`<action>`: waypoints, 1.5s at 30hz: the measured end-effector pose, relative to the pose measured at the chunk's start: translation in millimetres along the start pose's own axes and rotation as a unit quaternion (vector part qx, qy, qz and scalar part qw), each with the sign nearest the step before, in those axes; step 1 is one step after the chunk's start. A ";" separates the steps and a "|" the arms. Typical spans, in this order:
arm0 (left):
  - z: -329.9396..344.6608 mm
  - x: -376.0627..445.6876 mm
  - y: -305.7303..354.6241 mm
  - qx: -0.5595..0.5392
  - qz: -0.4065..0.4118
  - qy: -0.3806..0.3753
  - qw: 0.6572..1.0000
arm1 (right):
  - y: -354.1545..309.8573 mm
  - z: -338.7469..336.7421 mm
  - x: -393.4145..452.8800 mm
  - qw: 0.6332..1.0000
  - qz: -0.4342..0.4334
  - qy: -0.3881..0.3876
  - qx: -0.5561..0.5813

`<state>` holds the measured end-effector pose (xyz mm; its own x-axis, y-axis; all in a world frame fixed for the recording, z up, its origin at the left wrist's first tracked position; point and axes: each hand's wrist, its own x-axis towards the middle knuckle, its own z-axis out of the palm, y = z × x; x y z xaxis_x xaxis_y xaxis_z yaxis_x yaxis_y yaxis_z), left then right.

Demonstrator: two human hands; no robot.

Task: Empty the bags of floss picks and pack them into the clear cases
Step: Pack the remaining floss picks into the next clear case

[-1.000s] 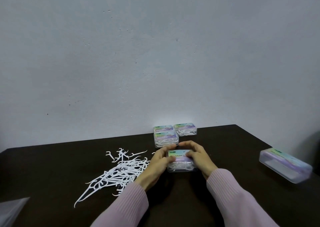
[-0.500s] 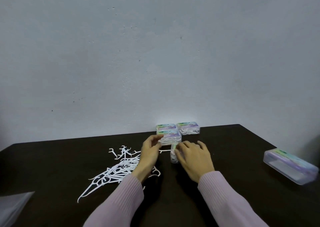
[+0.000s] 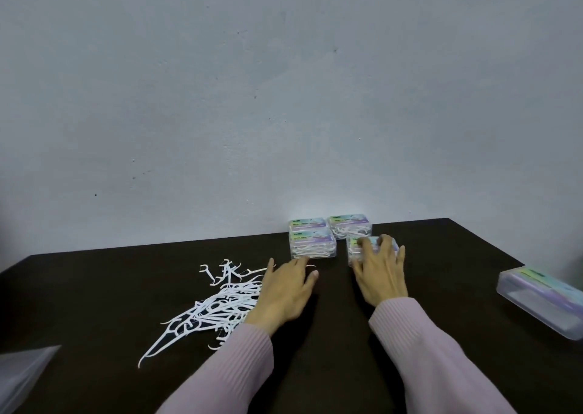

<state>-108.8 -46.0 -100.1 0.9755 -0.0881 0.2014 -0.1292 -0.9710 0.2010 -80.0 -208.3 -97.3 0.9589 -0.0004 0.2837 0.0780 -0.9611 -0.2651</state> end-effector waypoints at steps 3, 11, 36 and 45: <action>-7.2 -3.0 -1.3 0.067 -0.028 0.075 0.995 | 0.2 2.4 10.2 0.999 -0.020 -0.010 -0.039; -16.2 -7.6 -0.5 0.129 -0.090 0.132 0.979 | -1.9 5.9 23.3 0.996 -0.038 -0.063 -0.041; -12.9 -13.7 96.0 -0.155 -0.004 0.048 0.987 | 89.5 -60.2 -36.7 0.991 0.047 0.022 -0.124; 18.5 6.5 175.5 -0.408 0.013 -0.109 0.906 | 153.1 -77.2 -58.1 0.969 0.194 0.010 -0.155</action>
<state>-121.9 -221.1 -81.2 0.9706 -0.2374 0.0405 -0.1553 -0.4881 0.8589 -144.8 -376.7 -83.2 0.8938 -0.3811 0.2365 -0.3764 -0.9241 -0.0663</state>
